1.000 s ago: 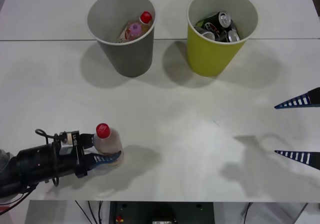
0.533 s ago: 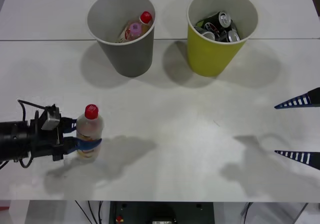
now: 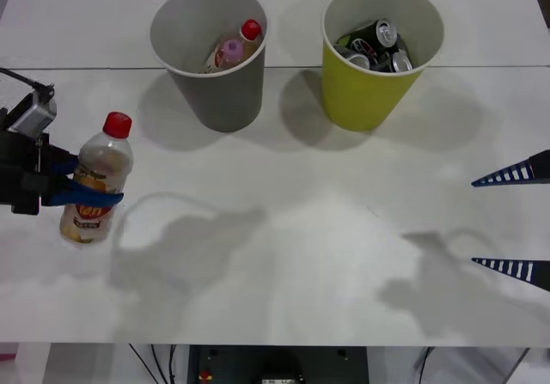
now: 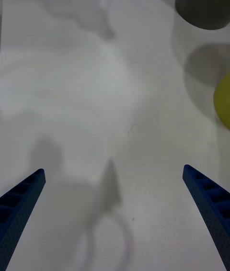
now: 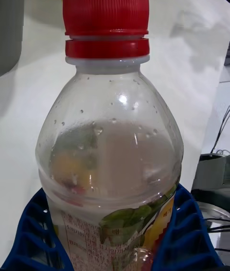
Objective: Put the can into the green bin and the plastic bottle into the gray bin
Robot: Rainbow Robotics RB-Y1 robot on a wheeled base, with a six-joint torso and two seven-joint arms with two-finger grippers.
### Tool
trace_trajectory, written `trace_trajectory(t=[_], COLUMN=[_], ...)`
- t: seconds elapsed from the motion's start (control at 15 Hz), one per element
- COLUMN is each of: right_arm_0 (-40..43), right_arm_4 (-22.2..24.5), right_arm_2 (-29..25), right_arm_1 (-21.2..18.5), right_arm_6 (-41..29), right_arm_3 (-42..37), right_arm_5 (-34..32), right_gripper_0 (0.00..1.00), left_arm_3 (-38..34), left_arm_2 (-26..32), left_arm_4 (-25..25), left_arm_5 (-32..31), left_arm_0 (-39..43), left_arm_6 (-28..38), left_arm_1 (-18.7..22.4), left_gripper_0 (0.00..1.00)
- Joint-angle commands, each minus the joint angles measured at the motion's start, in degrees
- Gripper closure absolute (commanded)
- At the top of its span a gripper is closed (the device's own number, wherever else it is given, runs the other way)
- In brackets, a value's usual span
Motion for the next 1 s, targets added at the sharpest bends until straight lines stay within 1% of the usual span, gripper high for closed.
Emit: trace_trajectory(t=[0.07, 0.2, 0.27, 0.4, 0.47, 0.6, 0.67, 0.73, 0.87, 1.0], right_arm_0=[0.00, 0.00, 0.00, 0.00, 0.00, 0.00, 0.00, 0.00, 0.00, 0.00], right_arm_4=[0.00, 0.00, 0.00, 0.00, 0.00, 0.00, 0.00, 0.00, 0.00, 0.00], right_arm_2=[0.00, 0.00, 0.00, 0.00, 0.00, 0.00, 0.00, 0.00, 0.00, 0.00], right_arm_1=[0.00, 0.00, 0.00, 0.00, 0.00, 0.00, 0.00, 0.00, 0.00, 0.00], right_arm_6=[0.00, 0.00, 0.00, 0.00, 0.00, 0.00, 0.00, 0.00, 0.00, 0.00], right_arm_3=[0.00, 0.00, 0.00, 0.00, 0.00, 0.00, 0.00, 0.00, 0.00, 0.00], right_arm_5=[0.00, 0.00, 0.00, 0.00, 0.00, 0.00, 0.00, 0.00, 0.00, 0.00], right_gripper_0=[0.00, 0.00, 0.00, 0.00, 0.00, 0.00, 0.00, 0.00, 0.00, 0.00], left_arm_3=[-3.37, -5.21, -6.18, -6.27, -5.13, -1.96, 0.94, 3.31, 8.67, 13.68], left_arm_2=[0.00, -0.36, -1.94, -7.12, -12.13, -21.27, -27.16, -30.68, -36.74, -39.29], left_arm_4=[-3.51, -6.06, -7.99, -10.72, -11.16, -10.37, -9.40, -8.87, -9.05, -9.14], left_arm_5=[-1.91, -5.25, -6.66, -7.36, -7.36, -7.36, -7.28, -7.36, -7.28, -7.28], left_arm_0=[-5.59, -11.13, -14.91, -22.29, -28.27, -38.64, -45.23, -49.71, -57.98, -62.72], left_arm_6=[11.71, 19.53, 23.22, 27.61, 29.28, 29.55, 29.55, 29.55, 29.64, 29.72], left_arm_1=[3.14, 4.90, 5.51, 6.92, 8.33, 10.17, 10.35, 10.26, 8.15, 5.43], left_gripper_0=[1.00, 1.00, 1.00, 1.00, 1.00, 1.00, 1.00, 1.00, 1.00, 1.00])
